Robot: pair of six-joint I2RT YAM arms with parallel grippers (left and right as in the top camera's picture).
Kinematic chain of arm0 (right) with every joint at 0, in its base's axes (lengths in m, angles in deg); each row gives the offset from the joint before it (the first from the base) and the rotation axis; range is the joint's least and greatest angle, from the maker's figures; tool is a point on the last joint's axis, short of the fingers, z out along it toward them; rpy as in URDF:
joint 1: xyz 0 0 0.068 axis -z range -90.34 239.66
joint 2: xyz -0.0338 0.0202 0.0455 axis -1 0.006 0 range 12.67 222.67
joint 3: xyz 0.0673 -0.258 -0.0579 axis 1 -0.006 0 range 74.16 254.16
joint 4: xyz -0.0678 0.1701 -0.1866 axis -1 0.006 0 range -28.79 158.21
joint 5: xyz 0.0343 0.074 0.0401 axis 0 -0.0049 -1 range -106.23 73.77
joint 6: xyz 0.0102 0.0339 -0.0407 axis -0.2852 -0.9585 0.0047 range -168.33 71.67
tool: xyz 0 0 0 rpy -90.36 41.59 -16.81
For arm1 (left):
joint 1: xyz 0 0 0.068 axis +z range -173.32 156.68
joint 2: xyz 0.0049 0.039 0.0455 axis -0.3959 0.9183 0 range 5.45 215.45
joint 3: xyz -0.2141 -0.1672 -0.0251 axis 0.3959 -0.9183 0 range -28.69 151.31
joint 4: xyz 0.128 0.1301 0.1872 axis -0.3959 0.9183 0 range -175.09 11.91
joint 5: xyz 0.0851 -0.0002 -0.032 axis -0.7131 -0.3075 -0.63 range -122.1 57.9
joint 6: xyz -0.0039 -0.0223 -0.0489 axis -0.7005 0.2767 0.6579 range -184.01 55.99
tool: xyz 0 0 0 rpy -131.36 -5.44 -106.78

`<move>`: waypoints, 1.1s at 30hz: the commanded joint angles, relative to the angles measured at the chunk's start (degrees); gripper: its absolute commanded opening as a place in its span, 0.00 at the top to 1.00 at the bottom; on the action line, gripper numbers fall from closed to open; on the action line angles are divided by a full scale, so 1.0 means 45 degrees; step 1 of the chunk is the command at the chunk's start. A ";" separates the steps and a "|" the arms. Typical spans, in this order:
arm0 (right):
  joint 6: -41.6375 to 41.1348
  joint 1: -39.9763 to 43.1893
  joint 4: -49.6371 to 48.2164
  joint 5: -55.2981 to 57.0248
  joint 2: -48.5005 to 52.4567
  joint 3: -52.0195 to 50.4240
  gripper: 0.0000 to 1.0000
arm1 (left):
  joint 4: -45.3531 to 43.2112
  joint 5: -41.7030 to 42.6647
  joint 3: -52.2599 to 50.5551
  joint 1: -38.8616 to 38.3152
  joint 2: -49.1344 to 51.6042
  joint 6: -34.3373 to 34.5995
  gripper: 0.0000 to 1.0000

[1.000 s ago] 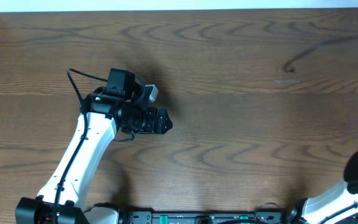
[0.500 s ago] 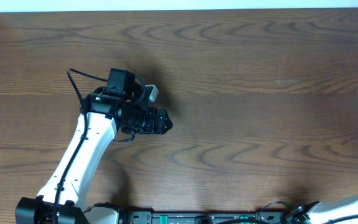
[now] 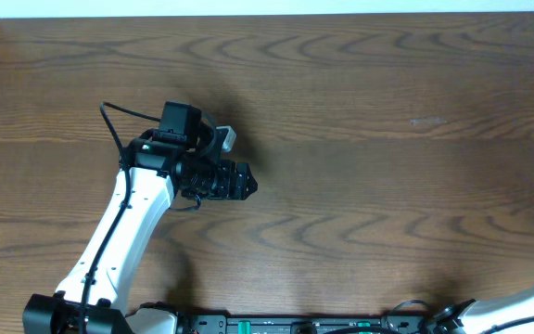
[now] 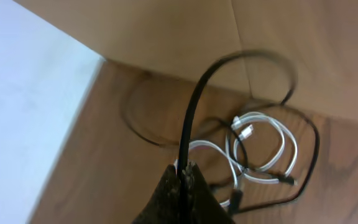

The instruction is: Untangle cables

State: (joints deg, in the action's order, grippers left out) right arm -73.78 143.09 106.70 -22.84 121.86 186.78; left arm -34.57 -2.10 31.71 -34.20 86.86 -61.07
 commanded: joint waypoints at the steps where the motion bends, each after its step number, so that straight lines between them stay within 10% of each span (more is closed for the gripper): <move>1: -0.0335 -0.0049 -0.0248 0.0253 0.0889 -0.0753 0.98 | 0.0010 -0.0049 0.0102 0.0039 -0.0160 -0.0112 0.16; 4: -0.0651 -0.0063 0.0141 0.0248 0.1656 -0.0782 0.85 | 0.0005 -0.0034 0.0102 0.0039 -0.0160 -0.0063 0.16; 7: -0.0860 -0.0063 0.0573 -0.0024 0.2317 -0.0782 0.01 | 0.0005 0.0141 0.0102 0.0039 -0.0160 -0.0063 0.16; 23: -0.1005 -0.0408 0.0461 -0.2662 0.1540 -0.0272 0.01 | 0.0000 0.0180 0.0102 0.0044 -0.0160 -0.0044 0.16; 33: -0.5863 -0.0563 0.4512 0.7286 -0.1452 0.0884 0.01 | 0.0000 0.0180 0.0102 0.0044 -0.0160 -0.0044 0.16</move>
State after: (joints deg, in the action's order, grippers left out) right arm -88.54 140.46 123.51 -12.37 120.09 189.05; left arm -34.55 -2.02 31.74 -34.20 86.86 -61.04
